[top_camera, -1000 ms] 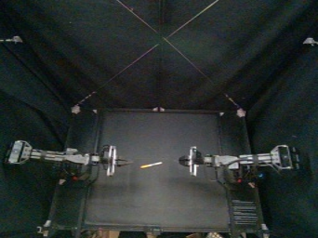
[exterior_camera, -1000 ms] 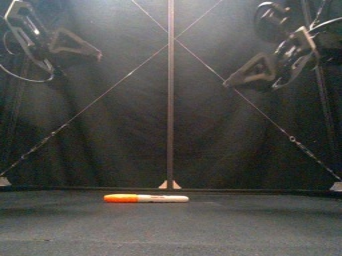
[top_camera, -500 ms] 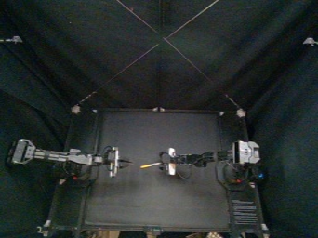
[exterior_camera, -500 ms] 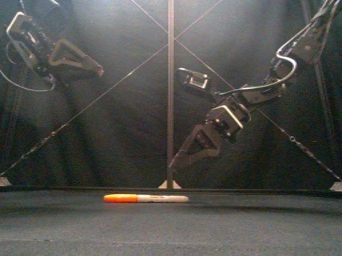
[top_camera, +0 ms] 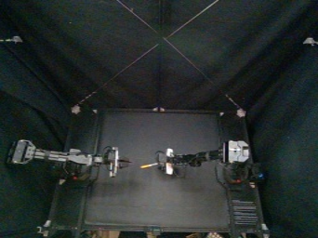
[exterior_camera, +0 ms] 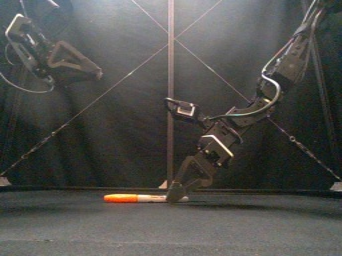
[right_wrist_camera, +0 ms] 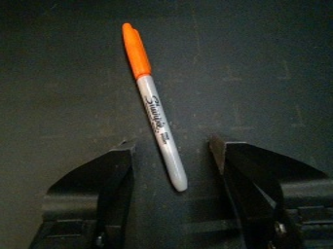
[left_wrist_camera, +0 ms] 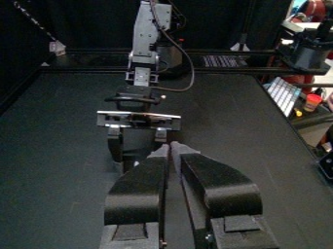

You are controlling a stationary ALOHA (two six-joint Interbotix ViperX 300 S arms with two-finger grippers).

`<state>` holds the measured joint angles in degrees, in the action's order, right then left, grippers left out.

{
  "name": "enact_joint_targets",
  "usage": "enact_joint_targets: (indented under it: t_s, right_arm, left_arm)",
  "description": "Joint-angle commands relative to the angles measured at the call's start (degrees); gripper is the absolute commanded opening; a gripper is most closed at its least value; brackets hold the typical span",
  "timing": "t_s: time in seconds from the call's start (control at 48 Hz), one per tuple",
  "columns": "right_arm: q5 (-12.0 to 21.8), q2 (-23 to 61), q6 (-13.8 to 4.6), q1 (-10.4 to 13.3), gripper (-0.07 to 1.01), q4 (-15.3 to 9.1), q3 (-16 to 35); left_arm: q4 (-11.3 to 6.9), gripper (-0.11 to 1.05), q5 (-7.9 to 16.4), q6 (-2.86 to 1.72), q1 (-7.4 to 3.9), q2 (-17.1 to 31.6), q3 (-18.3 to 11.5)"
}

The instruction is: Uncap the pen

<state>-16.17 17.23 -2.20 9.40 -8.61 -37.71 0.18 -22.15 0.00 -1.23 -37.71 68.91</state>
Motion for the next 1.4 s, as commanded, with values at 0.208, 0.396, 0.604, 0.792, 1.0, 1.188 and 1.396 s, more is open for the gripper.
enact_joint_targets:
  t_s: [0.208, 0.396, 0.604, 0.792, 1.0, 1.188, 1.396]
  right_arm:
    - [3.1, -2.5, -0.18, -0.1, 0.54, 0.4, 0.7]
    - [4.7, -10.4, -0.18, -0.4, 0.54, 0.7, 0.8]
    - [4.8, -14.4, 0.0, -1.8, 0.54, 0.4, 0.1]
    - [4.8, -14.8, 0.0, -2.5, 0.54, 0.4, 0.1]
    - [4.8, -14.8, 0.09, -2.5, 0.54, 0.3, 0.3]
    - [4.8, -14.8, 0.09, -2.5, 0.54, 0.3, 0.3]
    - [4.8, -14.8, 0.0, -2.5, 0.54, 0.4, 0.3]
  left_arm:
    - [-3.25, 0.79, 0.1, 0.18, -2.2, 5.4, -2.6]
    - [-2.11, 0.99, 0.7, 0.26, -2.9, 13.5, -6.0]
    - [-1.67, 0.99, 4.0, 0.26, -4.04, 21.9, -9.8]
    - [-1.67, 0.98, 6.7, 0.26, -5.27, 26.5, -12.1]
    - [-1.67, 0.95, 6.9, 0.35, -5.54, 28.7, -12.7]
    - [-1.32, 0.86, 6.9, 0.44, -5.54, 28.7, -13.2]
    - [0.26, 0.56, 6.9, 0.44, -6.24, 29.2, -13.4]
